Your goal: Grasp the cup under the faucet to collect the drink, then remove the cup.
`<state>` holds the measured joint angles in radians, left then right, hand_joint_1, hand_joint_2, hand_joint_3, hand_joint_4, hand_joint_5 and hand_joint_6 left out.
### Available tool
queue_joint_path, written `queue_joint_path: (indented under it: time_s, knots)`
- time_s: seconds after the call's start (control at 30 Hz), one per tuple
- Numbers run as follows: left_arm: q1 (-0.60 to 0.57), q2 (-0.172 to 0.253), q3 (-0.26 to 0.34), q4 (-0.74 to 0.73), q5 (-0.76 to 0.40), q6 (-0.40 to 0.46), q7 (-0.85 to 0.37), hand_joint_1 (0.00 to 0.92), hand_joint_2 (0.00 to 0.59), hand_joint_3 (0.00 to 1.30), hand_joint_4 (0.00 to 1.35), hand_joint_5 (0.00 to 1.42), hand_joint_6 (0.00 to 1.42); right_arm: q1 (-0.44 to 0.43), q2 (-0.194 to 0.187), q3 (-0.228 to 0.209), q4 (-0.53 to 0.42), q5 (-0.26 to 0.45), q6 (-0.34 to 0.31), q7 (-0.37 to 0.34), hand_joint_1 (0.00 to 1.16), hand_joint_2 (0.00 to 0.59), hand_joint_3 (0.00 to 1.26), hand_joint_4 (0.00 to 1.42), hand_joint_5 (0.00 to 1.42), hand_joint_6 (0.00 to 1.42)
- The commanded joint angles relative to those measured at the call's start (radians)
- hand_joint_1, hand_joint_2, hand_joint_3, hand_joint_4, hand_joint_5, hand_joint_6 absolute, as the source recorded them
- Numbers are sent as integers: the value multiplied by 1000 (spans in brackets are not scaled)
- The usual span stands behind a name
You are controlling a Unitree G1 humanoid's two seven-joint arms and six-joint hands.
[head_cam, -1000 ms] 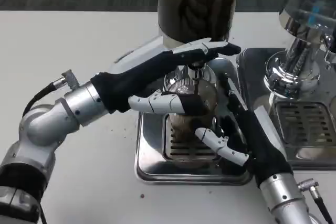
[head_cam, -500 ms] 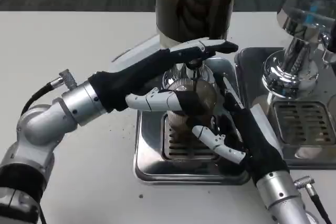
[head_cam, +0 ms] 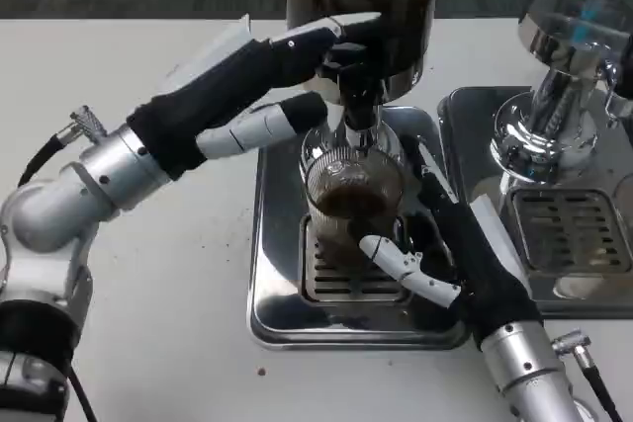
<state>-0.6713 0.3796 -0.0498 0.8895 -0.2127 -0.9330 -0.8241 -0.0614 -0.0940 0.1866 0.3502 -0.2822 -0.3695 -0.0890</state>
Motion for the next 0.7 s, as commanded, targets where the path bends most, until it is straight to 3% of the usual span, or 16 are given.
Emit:
queue_joint_path:
  time_s: [0.03,0.7]
  knots:
    - [30,-8,46,-67,-68,53,-37,0,92,215,98,103,97,-11,0,-3,15,8,-27,3,530,253,20,0,0,48]
    - [175,27,184,-156,-119,146,-53,0,104,258,156,138,130,-23,-15,-1,46,-11,-55,0,591,224,0,0,0,65]
